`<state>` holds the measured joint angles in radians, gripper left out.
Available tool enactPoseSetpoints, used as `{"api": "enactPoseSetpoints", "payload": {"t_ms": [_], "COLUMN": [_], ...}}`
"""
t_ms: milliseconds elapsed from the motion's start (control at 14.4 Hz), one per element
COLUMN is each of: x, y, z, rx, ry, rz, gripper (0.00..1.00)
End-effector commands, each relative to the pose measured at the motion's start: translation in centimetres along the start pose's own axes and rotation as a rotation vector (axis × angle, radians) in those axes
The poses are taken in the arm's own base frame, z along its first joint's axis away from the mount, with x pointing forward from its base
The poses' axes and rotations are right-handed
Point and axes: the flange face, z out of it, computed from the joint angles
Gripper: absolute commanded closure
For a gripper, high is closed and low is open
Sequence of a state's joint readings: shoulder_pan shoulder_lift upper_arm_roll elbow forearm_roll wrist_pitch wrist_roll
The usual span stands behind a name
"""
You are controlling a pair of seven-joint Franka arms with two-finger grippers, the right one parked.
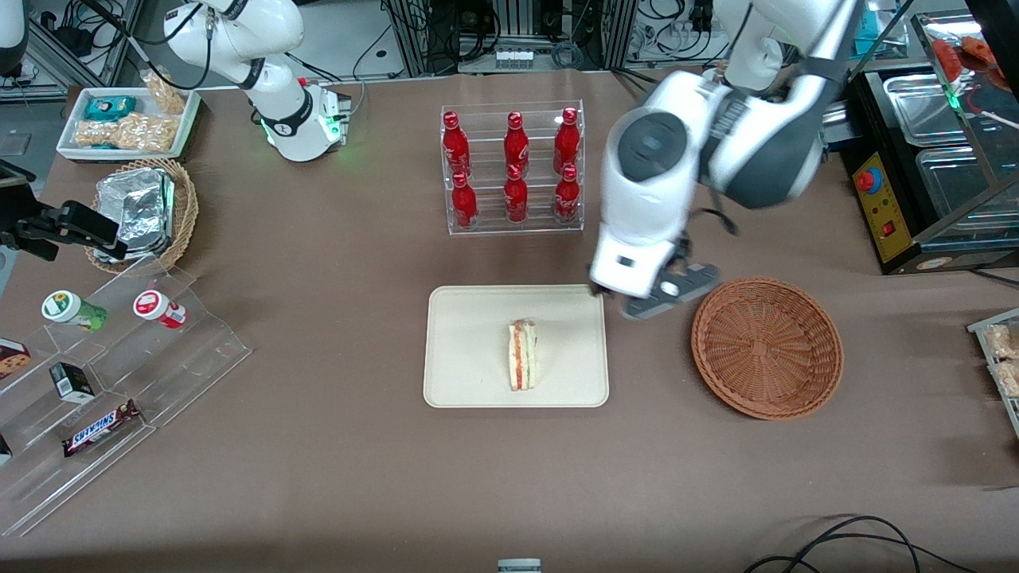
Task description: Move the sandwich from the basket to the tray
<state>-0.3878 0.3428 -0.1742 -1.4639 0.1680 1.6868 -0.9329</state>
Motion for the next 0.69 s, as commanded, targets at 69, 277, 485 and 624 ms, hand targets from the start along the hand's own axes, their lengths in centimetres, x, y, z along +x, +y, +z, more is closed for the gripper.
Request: {"api": "enactPoseSetpoints", "payload": {"t_ms": [69, 277, 485, 624], "x": [2.9, 3.4, 3.2, 2.9], "y": [-7.9, -14.0, -19.5, -21.7], "z": [1.6, 1.2, 0.0, -1.2], "rx": [0.044, 0.046, 0.054, 0.055], "ry": [-0.040, -0.062, -0.099, -0.137], "rz": [0.072, 0.169, 0.261, 0.315], "gripper": [0.00, 0.00, 0.00, 0.00]}}
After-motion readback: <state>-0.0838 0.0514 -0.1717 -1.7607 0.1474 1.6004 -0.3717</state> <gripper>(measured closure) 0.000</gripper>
